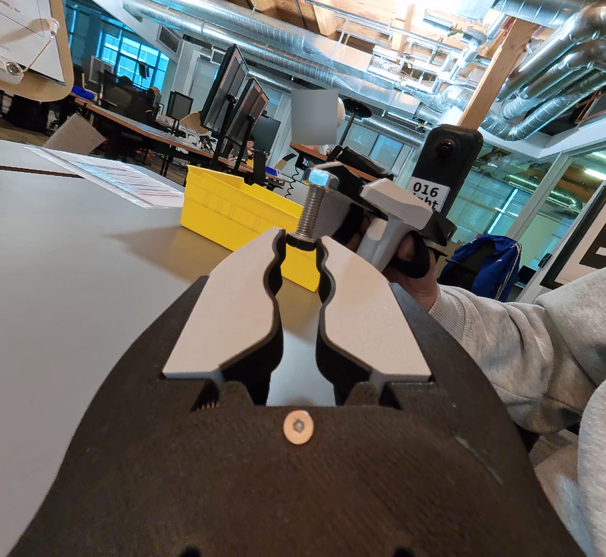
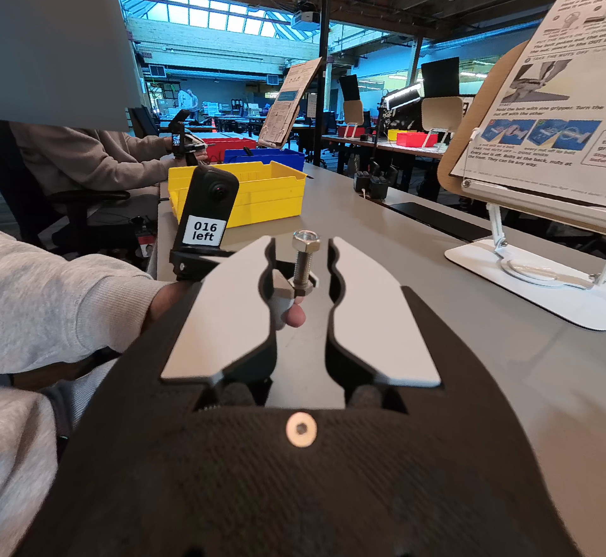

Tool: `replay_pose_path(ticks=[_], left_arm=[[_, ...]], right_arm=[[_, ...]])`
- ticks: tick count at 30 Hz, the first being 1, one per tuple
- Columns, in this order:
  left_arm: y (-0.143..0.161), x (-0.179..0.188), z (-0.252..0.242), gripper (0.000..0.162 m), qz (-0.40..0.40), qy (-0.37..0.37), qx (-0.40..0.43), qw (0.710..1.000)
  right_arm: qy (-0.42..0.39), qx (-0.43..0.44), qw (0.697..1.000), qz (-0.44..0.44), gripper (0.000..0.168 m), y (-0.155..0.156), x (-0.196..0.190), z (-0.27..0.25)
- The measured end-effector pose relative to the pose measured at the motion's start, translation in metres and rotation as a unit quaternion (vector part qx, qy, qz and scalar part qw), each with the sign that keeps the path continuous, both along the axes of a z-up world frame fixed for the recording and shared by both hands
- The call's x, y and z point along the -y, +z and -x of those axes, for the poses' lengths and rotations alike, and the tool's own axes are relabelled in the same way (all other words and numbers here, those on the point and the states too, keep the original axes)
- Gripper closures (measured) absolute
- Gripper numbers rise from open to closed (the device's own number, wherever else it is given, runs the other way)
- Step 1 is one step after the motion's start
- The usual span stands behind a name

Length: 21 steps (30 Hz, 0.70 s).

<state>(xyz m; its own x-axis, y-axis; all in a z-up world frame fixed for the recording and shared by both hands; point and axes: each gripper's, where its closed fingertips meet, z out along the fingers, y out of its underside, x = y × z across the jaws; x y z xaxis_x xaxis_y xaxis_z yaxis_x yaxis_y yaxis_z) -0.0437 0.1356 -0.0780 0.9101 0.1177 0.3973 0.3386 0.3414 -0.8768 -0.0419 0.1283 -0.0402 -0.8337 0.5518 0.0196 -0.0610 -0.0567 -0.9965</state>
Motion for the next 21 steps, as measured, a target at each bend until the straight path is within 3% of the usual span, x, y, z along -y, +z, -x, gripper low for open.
replay_pose_path(ticks=[3, 9, 16, 21], left_arm=[[-0.0003, -0.0012, -0.0013, 0.144, 0.003, -0.002, -0.002, 1.000], [-0.0002, 0.0024, 0.0036, 0.144, 0.000, 0.008, 0.004, 1.000], [-0.0007, -0.0012, -0.0010, 0.144, 0.008, 0.001, -0.006, 1.000], [-0.0009, -0.0001, 0.0013, 0.144, 0.010, 0.009, -0.008, 1.000]], right_arm=[[0.004, -0.001, 1.000, -0.006, 0.136, -0.0023, 0.0032, -0.0011], [0.016, -0.015, 0.999, -0.024, 0.154, -0.0042, 0.0081, -0.0073], [-0.016, -0.022, 1.000, -0.004, 0.129, -0.0001, 0.0020, 0.0013], [0.003, -0.019, 1.000, -0.011, 0.137, -0.0038, 0.0072, -0.0032]])
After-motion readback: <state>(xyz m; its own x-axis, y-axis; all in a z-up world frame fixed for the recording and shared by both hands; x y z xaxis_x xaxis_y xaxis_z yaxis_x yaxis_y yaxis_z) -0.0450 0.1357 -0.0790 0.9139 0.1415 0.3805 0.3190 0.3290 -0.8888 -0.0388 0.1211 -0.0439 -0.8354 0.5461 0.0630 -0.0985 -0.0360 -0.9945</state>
